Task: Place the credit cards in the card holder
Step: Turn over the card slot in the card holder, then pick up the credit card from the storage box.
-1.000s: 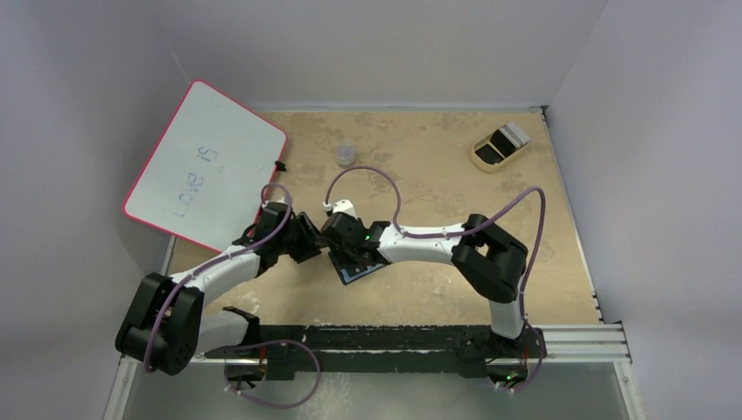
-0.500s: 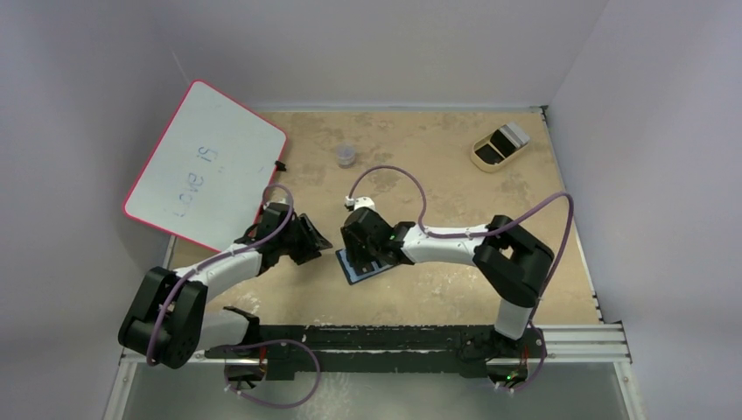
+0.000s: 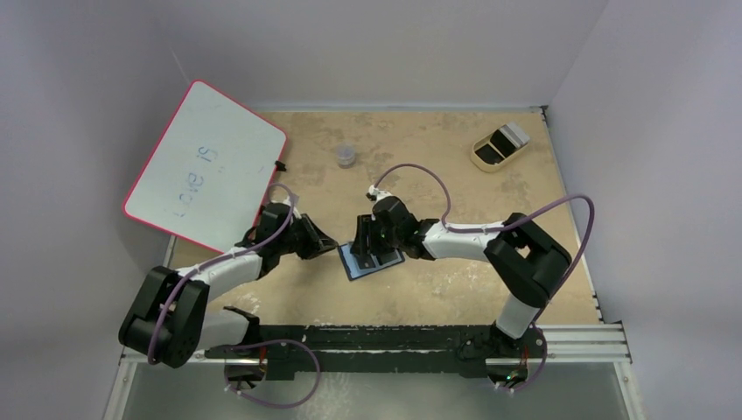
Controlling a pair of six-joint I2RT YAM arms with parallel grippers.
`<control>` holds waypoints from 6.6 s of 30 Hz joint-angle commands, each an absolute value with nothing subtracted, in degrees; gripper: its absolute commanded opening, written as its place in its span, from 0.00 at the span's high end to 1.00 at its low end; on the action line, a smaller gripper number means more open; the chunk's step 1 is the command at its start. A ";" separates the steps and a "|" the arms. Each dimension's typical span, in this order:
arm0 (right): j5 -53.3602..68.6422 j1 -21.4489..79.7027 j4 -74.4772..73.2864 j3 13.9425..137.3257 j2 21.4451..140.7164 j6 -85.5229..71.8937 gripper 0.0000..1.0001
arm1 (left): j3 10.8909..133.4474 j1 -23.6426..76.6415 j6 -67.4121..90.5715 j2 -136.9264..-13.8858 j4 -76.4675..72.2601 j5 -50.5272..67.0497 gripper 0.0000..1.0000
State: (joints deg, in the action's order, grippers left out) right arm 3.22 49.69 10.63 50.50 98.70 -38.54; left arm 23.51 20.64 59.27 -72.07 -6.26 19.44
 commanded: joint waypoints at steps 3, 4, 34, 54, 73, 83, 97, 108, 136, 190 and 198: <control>6.66 48.97 13.00 49.05 95.84 -39.68 0.53 | 22.36 20.78 63.62 -73.26 -17.12 24.47 0.90; 7.13 48.95 13.27 48.97 96.00 -39.79 0.53 | 22.45 20.96 63.60 -73.89 -17.74 24.90 0.90; 9.62 48.65 16.57 47.59 95.43 -40.05 0.53 | 26.12 26.21 66.24 -82.37 -21.68 23.09 0.98; -1.99 47.12 -2.22 53.16 84.53 -34.20 0.33 | 29.82 30.54 69.21 -86.38 -26.35 22.88 0.96; -7.12 34.07 -4.46 57.15 77.96 -22.04 0.35 | 36.98 32.02 64.14 -94.02 -21.74 19.59 0.91; -5.75 29.63 -5.55 59.69 80.88 -18.75 0.36 | 38.68 32.88 61.90 -93.75 -19.16 18.46 0.90; -5.59 24.83 -6.74 62.07 82.61 -16.04 0.36 | 41.20 35.61 60.34 -100.07 -20.52 16.65 0.88; -10.09 20.16 -8.78 68.96 87.13 -5.68 0.35 | 44.41 35.68 51.10 -84.23 3.43 8.03 0.68; -19.01 6.99 -16.43 94.76 109.50 12.76 0.34 | 25.27 35.50 58.14 -74.19 -4.92 3.04 0.50; -17.52 -3.47 -8.24 102.97 124.09 38.73 0.33 | 37.00 29.62 44.21 -75.05 9.72 18.99 1.00; -18.86 -4.13 -5.58 104.35 128.31 41.12 0.32 | 38.78 29.53 44.58 -73.10 11.28 17.42 0.77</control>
